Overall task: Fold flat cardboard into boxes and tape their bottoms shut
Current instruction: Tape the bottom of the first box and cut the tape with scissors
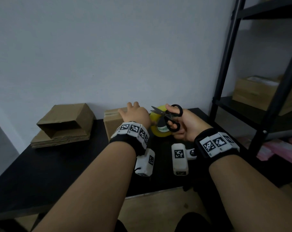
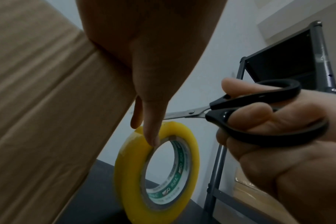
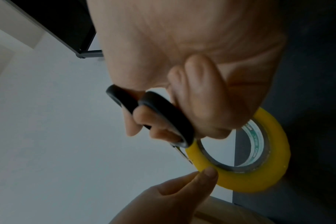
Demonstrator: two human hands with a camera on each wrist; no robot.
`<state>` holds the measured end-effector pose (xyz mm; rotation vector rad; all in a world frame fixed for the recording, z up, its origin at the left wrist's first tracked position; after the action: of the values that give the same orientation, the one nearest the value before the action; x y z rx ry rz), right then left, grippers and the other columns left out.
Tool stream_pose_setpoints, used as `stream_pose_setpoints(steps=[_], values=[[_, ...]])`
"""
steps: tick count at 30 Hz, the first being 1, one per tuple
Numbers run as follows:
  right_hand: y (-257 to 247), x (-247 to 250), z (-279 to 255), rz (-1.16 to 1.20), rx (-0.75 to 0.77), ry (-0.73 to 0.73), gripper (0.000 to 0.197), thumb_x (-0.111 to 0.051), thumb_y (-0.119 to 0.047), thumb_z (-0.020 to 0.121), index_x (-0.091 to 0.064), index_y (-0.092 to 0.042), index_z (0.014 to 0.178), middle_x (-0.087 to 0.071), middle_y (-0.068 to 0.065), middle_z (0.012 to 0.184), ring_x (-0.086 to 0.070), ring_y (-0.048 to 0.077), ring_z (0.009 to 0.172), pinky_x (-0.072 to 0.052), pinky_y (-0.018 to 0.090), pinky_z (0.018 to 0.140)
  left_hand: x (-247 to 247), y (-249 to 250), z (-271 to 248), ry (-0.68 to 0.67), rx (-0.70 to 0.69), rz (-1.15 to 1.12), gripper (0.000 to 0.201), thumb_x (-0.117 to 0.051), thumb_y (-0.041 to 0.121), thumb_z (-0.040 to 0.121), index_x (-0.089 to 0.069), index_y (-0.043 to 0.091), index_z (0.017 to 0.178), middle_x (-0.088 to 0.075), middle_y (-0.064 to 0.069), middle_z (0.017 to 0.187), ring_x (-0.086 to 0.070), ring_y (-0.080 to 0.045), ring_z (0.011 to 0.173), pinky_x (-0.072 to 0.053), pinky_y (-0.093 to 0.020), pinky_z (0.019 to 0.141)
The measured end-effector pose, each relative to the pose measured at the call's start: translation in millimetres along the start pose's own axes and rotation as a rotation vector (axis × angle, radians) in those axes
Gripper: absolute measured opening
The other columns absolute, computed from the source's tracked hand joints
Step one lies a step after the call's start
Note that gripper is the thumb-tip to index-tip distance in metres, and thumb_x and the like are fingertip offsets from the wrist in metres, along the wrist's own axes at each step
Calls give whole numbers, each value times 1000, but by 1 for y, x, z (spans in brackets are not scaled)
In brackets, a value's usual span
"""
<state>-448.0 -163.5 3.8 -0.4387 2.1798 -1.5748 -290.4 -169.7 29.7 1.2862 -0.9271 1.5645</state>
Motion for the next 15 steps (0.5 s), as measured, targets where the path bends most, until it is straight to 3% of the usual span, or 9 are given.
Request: stream_pose_setpoints(steps=[6,15], values=[[0,9,5,53,22,-22,48,-65,-59,81,-52,-16,64,-44,-2,55,-25,9,43,-9,19,46,2,5,10,-73,14,28,56,-55,68,79,-60,35,123,-38,-1,138,-24,-28,133,-29,-56,102],[5,10,8,255,38,-122,54,-60,-61,84,-50,-12,64,-43,-3,48,-27,8,34,-14,17,40,-1,3,10,-67,-7,18,54,-58,67,78,-60,38,124,-37,2,140,-23,-27,134,-27,-57,104]])
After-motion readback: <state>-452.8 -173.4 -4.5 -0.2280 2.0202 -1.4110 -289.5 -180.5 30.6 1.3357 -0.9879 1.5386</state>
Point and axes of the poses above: each hand's wrist, its own z-axis towards the middle knuckle, its own x-axis out of the back of the hand, y = z × x, the point moved 6 cm from there along z, towards the middle knuckle
